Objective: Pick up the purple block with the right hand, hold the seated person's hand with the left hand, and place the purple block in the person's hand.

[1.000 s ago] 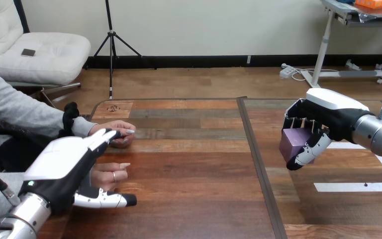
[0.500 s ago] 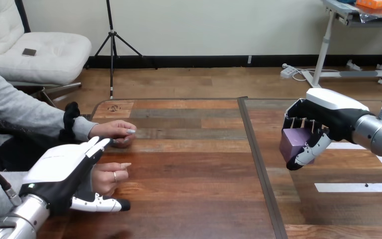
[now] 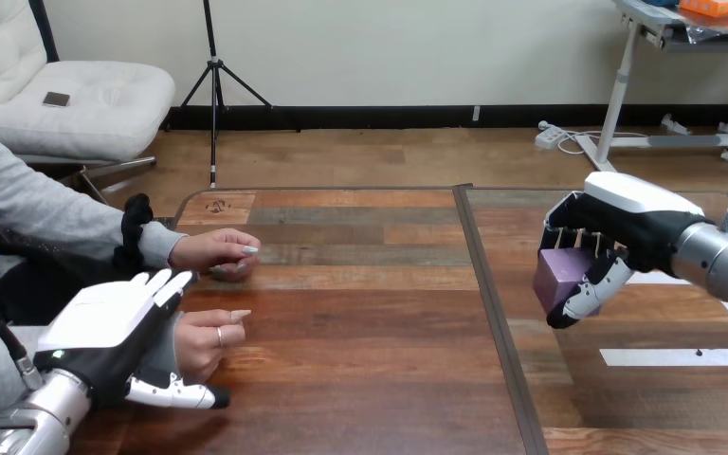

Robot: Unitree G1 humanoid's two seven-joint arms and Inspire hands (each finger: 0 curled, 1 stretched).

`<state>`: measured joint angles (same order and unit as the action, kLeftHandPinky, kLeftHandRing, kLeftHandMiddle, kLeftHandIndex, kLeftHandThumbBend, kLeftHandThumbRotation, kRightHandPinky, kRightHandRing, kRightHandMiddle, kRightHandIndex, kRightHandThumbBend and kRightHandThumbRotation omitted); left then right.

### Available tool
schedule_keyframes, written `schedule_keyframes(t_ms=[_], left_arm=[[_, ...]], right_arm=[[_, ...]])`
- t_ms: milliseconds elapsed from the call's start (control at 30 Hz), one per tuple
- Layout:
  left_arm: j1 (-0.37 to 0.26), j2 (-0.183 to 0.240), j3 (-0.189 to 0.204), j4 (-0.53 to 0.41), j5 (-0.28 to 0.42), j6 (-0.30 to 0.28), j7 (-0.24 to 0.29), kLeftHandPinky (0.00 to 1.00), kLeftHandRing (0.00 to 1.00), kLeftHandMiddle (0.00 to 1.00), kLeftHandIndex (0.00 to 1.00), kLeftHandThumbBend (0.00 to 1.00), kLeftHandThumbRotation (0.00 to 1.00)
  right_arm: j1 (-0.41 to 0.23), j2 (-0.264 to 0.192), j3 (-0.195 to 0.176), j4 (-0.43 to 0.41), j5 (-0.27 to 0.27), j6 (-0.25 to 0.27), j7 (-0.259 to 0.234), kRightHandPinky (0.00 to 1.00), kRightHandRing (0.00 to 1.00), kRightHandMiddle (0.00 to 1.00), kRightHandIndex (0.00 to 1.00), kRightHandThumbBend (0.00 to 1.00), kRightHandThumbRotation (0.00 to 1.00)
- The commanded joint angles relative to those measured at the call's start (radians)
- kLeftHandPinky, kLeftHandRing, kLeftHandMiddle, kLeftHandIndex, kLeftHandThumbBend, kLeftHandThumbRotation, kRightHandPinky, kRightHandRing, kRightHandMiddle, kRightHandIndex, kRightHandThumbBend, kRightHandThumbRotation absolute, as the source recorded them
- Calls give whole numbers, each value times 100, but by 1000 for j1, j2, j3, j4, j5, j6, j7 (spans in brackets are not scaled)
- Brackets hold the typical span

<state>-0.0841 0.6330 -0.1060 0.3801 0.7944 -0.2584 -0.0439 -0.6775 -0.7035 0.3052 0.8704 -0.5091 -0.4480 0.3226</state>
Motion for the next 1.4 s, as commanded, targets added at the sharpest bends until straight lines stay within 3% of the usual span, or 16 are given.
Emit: schedule_keyframes(t_ms=[0,533,900,1367], left_arm=[[-81,39,-20,31,10,10,31,87,99,100,97,100,55],[-126,62,-71,133,42,25,110,88,99,100,96,100,51],[-142,71,-88,178,32,26,130,89,98,100,95,100,52],[-161,78,-107,226,42,43,142,86,95,98,95,100,52]], right_arm=[[-31,3,-19,-19,15,-13,-17,36,40,45,44,79,0],[-27,6,-22,-15,19,-13,-16,37,42,46,44,79,0],[-28,9,-21,-22,20,7,-3,35,40,45,44,79,0],[-28,6,-22,-20,23,-7,0,34,39,44,44,79,0]])
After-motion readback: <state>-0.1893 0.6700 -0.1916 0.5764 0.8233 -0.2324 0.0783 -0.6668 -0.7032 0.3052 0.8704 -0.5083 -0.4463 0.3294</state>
